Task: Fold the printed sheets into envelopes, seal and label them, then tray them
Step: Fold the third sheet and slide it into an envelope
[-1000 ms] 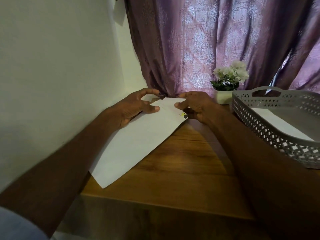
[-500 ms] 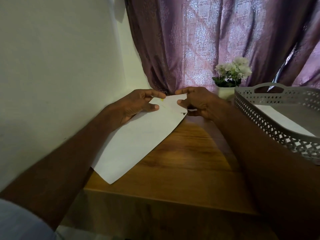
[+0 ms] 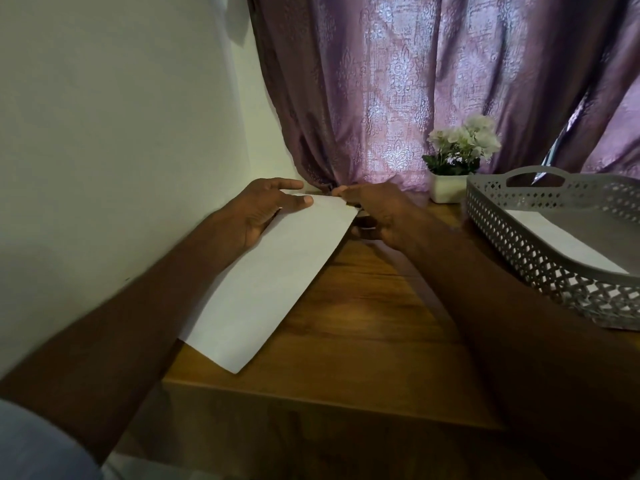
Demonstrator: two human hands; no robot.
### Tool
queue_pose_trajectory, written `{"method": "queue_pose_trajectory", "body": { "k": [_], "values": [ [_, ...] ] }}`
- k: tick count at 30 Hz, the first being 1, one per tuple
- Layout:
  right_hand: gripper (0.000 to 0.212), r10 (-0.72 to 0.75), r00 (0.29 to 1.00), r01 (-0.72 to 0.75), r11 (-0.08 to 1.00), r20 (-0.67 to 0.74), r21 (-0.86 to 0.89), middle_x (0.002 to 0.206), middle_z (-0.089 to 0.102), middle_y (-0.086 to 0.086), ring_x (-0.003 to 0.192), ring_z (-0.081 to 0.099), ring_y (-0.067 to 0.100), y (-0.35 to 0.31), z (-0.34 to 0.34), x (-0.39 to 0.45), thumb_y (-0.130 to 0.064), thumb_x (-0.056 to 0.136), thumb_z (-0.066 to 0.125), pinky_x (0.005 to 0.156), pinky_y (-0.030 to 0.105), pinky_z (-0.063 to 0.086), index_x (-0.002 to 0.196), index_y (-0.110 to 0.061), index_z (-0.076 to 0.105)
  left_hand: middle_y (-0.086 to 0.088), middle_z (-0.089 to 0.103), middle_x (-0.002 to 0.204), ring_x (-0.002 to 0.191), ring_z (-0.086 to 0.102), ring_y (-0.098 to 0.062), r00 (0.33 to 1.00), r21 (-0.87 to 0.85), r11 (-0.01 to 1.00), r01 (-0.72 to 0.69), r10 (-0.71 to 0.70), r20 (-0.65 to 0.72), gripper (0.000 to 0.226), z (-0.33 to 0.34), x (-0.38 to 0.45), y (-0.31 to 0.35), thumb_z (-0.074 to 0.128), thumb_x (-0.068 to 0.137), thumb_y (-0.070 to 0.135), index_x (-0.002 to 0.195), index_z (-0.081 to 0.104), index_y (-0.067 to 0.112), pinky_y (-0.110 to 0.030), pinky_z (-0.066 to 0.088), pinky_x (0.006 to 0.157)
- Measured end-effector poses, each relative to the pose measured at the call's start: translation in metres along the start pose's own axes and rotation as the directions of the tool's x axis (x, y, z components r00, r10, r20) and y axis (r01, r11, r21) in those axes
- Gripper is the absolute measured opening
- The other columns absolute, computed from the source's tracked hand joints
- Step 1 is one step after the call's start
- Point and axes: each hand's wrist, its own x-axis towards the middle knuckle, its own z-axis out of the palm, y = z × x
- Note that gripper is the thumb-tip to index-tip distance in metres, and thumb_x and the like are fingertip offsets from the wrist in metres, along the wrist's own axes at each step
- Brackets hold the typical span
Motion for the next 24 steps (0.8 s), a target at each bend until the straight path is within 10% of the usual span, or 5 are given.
{"method": "queue_pose_trajectory", "body": {
  "k": [8,15,24],
  "values": [
    [0.092,0.017,0.996,0.007,0.958,-0.084,0.286,0.103,0.075,0.021,0.064,0.076,0.025,0.002,-0.006,0.015,0.001,0.077,0.082,0.053,0.037,0.059,0.155,-0.003,0.033,-0.011,0.078,0.112,0.097,0.076,-0.027,0.996,-0.008,1.000,-0.001,0.002,0.094,0.050,0.010,-0.007,0.002,0.085,0.079,0.005,0.125,0.070,0.015,-0.034,0.062,0.081],
    [0.045,0.070,0.997,-0.071,0.987,0.014,0.141,0.111,0.074,0.017,0.089,0.068,0.027,0.001,-0.008,0.010,-0.002,0.078,0.083,0.074,0.040,0.063,0.120,0.001,0.066,-0.013,0.077,0.115,0.099,0.075,-0.028,1.000,-0.003,1.000,-0.015,0.016,0.027,0.054,0.006,-0.003,0.001,0.088,0.075,0.007,0.125,0.069,0.015,-0.036,0.060,0.089],
    [0.034,0.062,0.996,-0.044,0.960,-0.057,0.277,0.110,0.075,0.011,0.087,0.069,0.024,0.000,-0.018,0.015,-0.021,0.091,0.074,0.058,0.031,0.054,0.121,-0.008,0.064,0.005,0.081,0.091,0.082,0.078,-0.014,0.994,0.023,0.998,-0.056,0.053,0.100,0.045,0.011,-0.011,0.005,0.083,0.082,0.005,0.123,0.070,0.018,-0.022,0.060,0.067]
  ]
}}
